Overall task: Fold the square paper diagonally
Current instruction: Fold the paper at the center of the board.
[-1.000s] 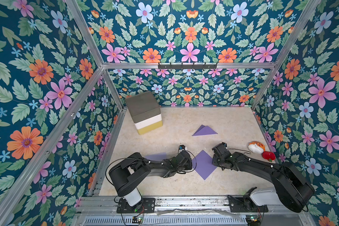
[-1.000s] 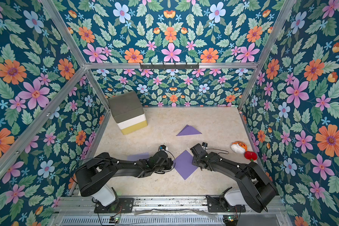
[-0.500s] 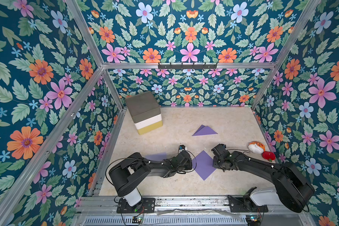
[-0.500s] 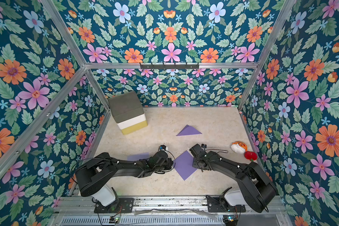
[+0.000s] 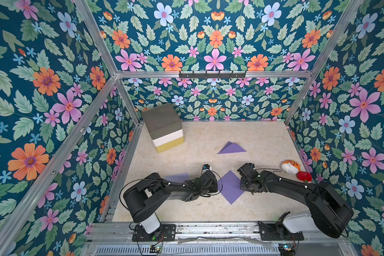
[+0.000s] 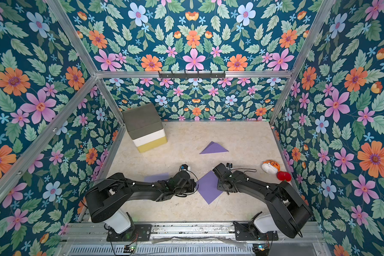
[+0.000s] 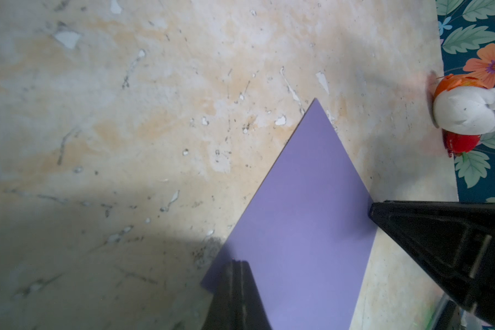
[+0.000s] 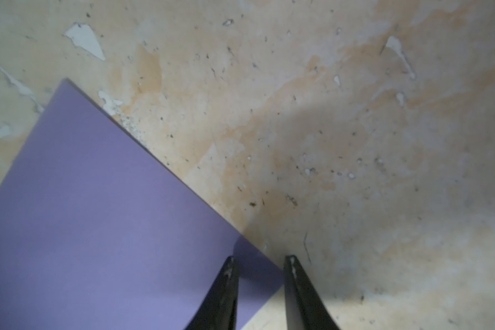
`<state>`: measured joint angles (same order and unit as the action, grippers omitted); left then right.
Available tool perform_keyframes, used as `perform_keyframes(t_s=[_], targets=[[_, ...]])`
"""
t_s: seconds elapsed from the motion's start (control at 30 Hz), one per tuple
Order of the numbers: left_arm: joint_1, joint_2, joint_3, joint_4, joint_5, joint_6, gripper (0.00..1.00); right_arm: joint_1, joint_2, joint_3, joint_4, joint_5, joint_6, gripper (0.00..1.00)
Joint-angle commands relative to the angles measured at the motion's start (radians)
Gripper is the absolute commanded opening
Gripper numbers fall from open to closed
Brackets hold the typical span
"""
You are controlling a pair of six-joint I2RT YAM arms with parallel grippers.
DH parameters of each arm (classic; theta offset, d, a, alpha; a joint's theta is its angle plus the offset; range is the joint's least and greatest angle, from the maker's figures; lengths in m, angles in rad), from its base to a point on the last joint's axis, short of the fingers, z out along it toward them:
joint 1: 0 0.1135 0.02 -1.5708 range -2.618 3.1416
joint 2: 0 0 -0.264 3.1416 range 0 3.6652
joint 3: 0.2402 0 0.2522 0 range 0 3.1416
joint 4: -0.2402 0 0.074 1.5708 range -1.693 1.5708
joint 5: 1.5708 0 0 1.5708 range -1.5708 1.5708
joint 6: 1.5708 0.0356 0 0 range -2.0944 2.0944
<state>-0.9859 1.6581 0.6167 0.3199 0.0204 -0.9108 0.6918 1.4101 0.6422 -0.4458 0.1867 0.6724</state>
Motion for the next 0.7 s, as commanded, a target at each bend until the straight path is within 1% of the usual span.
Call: perform_keyframes(t_s=[0.0,0.2,0.3,0.37,0.47,0.67], targets=[[0.001,0.009,-0.009,-0.150,-0.034,0.004,0.00,0.002,0.007,-0.003,-0.103,0.015,0.008,0.32],[0.001,0.011,-0.012,-0.147,-0.036,0.001,0.00,0.002,0.016,-0.001,-0.105,0.003,0.010,0.33],[0.001,0.011,-0.011,-0.147,-0.034,0.001,0.00,0.002,0.007,-0.003,-0.105,-0.001,0.019,0.38],[0.002,0.011,-0.011,-0.147,-0.033,0.000,0.00,0.002,0.000,-0.005,-0.109,-0.005,0.021,0.40],[0.002,0.010,-0.011,-0.147,-0.035,0.000,0.00,0.002,-0.016,0.003,-0.135,0.021,0.024,0.41],[0.001,0.009,-0.008,-0.147,-0.035,-0.001,0.00,0.002,-0.022,-0.004,-0.103,-0.024,0.024,0.39]])
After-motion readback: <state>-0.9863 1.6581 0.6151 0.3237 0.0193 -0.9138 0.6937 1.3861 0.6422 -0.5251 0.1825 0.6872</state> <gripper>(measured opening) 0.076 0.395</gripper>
